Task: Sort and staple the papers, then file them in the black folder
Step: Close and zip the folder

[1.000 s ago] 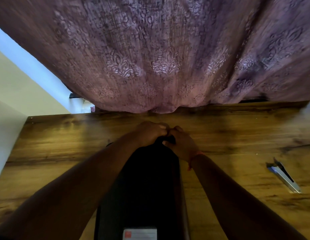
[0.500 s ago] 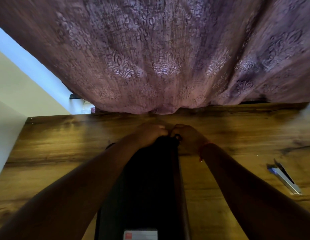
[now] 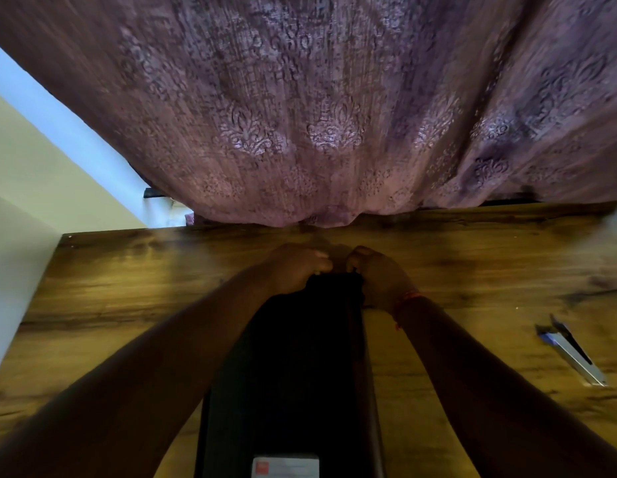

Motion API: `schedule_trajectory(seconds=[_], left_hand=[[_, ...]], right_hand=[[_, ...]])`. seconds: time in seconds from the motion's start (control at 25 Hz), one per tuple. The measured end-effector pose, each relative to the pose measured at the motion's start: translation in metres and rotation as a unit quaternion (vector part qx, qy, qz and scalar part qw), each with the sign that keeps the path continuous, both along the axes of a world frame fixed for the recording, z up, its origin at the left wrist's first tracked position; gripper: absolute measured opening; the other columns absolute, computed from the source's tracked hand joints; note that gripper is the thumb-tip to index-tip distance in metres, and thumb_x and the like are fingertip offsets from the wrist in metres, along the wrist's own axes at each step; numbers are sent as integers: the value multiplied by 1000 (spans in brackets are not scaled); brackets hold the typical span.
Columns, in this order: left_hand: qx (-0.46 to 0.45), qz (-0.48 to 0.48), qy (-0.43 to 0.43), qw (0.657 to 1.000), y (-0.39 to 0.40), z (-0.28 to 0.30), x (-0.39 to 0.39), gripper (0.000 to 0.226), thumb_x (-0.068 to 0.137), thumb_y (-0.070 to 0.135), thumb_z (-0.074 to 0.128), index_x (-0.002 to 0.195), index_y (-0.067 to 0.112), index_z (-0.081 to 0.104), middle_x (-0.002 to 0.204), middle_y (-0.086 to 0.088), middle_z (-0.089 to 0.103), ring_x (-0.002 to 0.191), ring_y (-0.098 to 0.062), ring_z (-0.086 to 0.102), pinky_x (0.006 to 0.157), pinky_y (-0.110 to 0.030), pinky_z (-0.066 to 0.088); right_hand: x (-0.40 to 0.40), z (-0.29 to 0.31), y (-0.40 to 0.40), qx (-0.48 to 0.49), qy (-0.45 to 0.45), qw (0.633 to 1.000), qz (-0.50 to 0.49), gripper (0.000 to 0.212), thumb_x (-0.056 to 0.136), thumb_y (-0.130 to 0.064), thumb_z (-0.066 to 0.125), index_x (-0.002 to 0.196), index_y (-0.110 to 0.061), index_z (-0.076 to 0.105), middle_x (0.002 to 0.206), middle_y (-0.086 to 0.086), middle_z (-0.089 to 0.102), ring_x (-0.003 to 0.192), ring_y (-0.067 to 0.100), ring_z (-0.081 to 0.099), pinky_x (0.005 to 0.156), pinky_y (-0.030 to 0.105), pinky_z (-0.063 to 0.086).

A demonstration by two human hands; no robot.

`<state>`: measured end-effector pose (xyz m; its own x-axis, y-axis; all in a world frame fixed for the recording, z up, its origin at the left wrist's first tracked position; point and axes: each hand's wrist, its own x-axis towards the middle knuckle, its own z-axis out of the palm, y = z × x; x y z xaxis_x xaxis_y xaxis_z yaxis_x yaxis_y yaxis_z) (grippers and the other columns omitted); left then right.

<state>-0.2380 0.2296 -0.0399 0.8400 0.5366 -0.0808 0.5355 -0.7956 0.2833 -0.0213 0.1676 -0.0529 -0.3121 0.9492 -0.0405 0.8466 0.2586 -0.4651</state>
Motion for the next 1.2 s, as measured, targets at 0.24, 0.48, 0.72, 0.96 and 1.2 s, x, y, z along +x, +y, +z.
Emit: schedule_trajectory(seconds=[0.24, 0.48, 0.72, 0.96, 1.2], left_hand=[[10, -3, 22, 1000, 3, -1, -25, 31, 76, 1, 56, 95, 25, 63, 100, 11, 62, 89, -13, 62, 66, -34, 52], [26, 2, 44, 999, 5, 1, -52, 26, 76, 1, 62, 91, 23, 64, 99, 5, 65, 88, -19, 64, 67, -32, 50], [2, 116, 84, 990, -3, 14, -169, 25, 81, 26, 70, 104, 22, 65, 103, 1, 65, 92, -20, 64, 67, -25, 34], [15, 193, -21, 981, -20, -11, -175, 22, 82, 22, 58, 103, 23, 64, 108, -1, 59, 95, -24, 63, 65, -30, 44], [43, 196, -46, 979, -37, -25, -182, 34, 78, 24, 48, 107, 18, 64, 106, -4, 62, 91, -29, 60, 76, -37, 52]], right_hand=[[-6, 0, 3, -20, -26, 999, -15, 33, 59, 5, 69, 91, -5, 64, 104, 15, 60, 88, 32, 60, 68, 24, 33], [-9, -7, 7, -23, -41, 998, -38, 32, 59, 1, 70, 88, -10, 62, 101, 10, 58, 85, 29, 59, 66, 23, 34], [0, -15, 21, -34, -52, 996, -66, 28, 66, 5, 66, 92, -3, 67, 102, 19, 61, 93, 39, 61, 78, 27, 40], [-103, 7, -10, 70, -170, 971, -154, 41, 83, -23, 51, 123, -19, 59, 138, 13, 47, 115, 43, 46, 91, 54, 43], [-239, -10, -47, -6, -160, 986, -39, 69, 97, -59, 25, 155, -21, 18, 161, -4, 16, 149, 27, 8, 115, 64, 1]])
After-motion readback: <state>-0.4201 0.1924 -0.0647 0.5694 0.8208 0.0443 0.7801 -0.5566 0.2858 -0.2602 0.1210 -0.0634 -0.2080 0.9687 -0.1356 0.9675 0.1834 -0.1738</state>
